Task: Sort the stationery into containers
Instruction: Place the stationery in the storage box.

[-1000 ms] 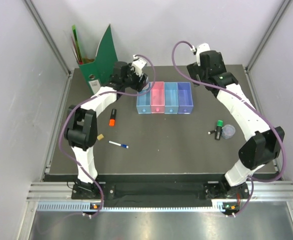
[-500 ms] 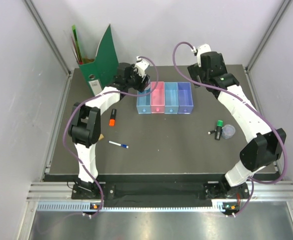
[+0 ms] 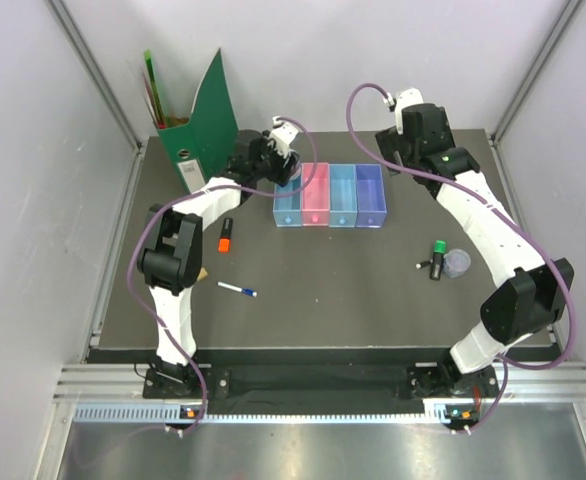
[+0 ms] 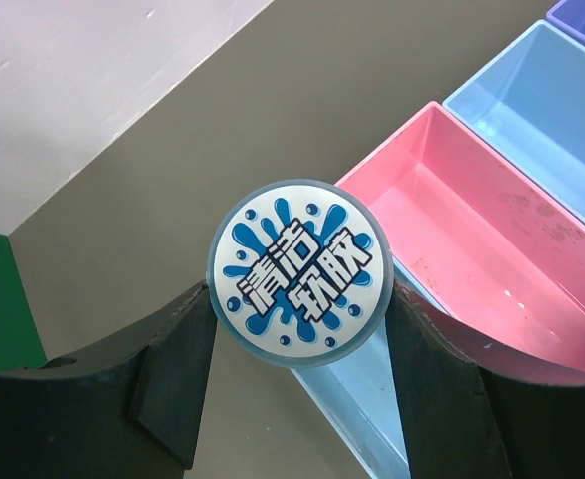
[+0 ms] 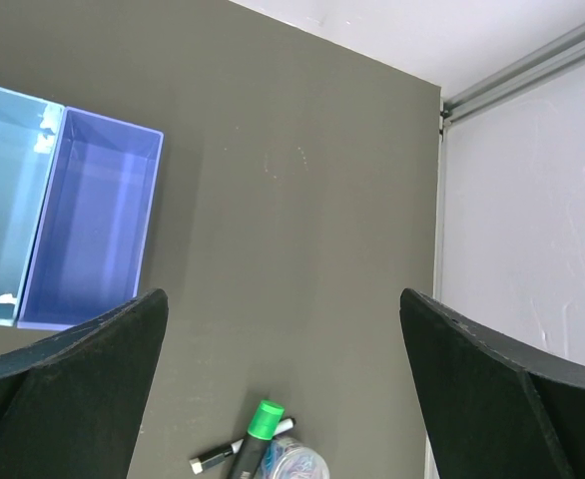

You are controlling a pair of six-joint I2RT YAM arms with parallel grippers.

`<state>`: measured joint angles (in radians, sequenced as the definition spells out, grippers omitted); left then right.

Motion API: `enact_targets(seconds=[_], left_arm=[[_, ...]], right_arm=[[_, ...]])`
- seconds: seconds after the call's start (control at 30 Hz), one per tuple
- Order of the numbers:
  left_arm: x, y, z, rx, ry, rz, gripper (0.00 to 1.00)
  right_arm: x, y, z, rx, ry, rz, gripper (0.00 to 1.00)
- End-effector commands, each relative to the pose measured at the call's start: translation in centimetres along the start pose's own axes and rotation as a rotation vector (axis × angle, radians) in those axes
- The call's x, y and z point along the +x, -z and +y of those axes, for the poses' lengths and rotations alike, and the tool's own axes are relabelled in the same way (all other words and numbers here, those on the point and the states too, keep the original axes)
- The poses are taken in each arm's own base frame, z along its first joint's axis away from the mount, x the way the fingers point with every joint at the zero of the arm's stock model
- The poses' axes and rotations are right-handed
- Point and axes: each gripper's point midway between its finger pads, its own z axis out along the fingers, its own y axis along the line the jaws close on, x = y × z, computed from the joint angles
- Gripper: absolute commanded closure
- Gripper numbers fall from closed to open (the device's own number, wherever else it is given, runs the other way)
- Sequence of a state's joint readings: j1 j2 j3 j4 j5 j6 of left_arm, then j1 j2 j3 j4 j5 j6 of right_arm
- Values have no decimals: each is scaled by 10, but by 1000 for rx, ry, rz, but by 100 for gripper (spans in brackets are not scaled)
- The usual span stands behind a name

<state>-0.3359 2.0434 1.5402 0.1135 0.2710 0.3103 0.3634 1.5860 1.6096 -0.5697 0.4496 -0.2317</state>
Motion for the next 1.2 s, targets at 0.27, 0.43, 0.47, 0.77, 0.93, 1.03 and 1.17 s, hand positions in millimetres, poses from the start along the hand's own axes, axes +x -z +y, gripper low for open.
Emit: enact_targets(seconds=[0.27,0.43,0.47,0.77,0.93,1.03,1.17], left_arm=[[6,4,-1,-14,-46,-23,89],[4,6,-4,-9,-28,-29,89],[3,7,-3,-10,-28,-32,89],[-1,1,-5,12,-55,-46,87],[5,-14,-4,33,-73,-35,76],[1,-19,-2,41,-83,-41,41],[-3,-21,0,41,-96,-46,24]], right_arm=[[-21,16,-11,9,-62,-76,0],[-22,16,-11,7,-58,-76,0],[-21,16,-10,7,-54,-74,0],[-21,14,-4,-7,-54,-71,0],[-19,15,-4,-9,-45,-66,0],[-17,14,-3,-8,-41,-63,0],[-16,14,-3,-10,-45,-62,0]])
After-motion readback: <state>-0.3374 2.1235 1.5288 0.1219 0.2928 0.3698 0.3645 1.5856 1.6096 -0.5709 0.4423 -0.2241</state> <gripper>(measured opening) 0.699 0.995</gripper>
